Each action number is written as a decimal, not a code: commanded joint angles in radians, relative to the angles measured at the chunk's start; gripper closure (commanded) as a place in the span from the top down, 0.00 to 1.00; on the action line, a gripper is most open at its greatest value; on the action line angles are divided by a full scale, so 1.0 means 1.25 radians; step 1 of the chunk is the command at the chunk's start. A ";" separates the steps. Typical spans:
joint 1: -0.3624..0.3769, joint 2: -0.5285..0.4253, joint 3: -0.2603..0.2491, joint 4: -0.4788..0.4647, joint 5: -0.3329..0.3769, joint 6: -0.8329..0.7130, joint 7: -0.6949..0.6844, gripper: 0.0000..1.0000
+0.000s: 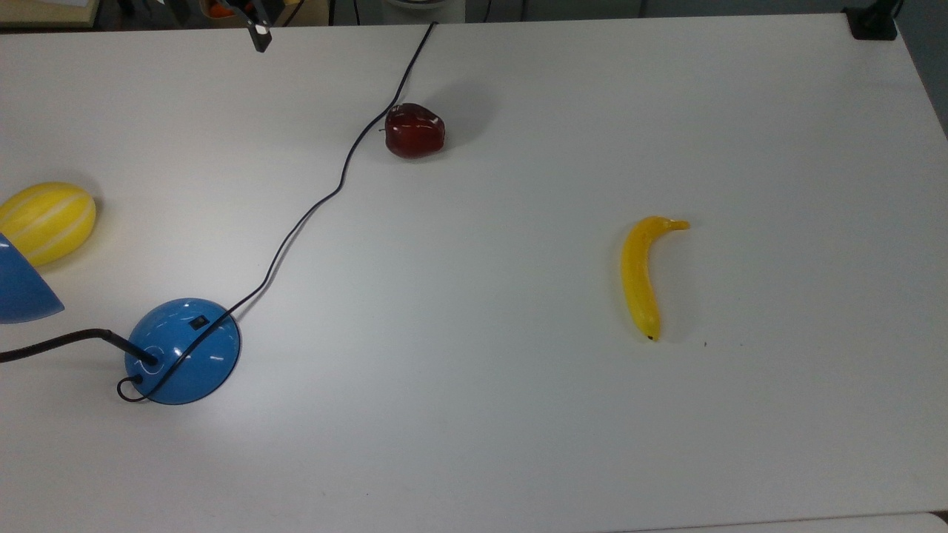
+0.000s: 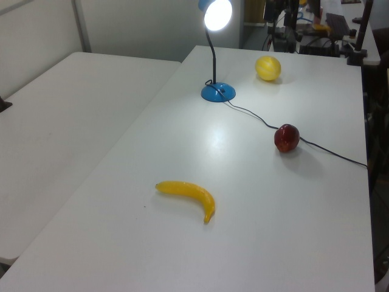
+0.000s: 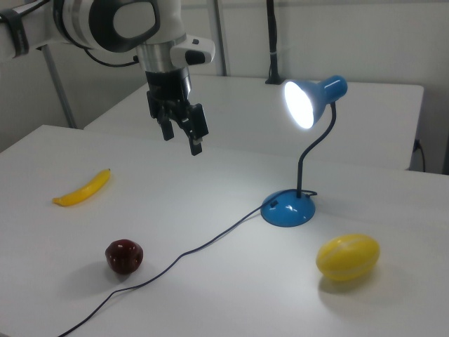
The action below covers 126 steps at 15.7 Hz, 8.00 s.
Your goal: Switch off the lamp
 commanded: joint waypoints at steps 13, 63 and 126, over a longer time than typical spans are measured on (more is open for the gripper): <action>0.017 -0.023 -0.002 -0.007 0.038 -0.043 -0.037 1.00; 0.094 0.387 -0.162 0.008 -0.032 0.663 0.206 0.00; 0.118 0.421 -0.099 -0.066 -0.205 0.665 0.316 0.00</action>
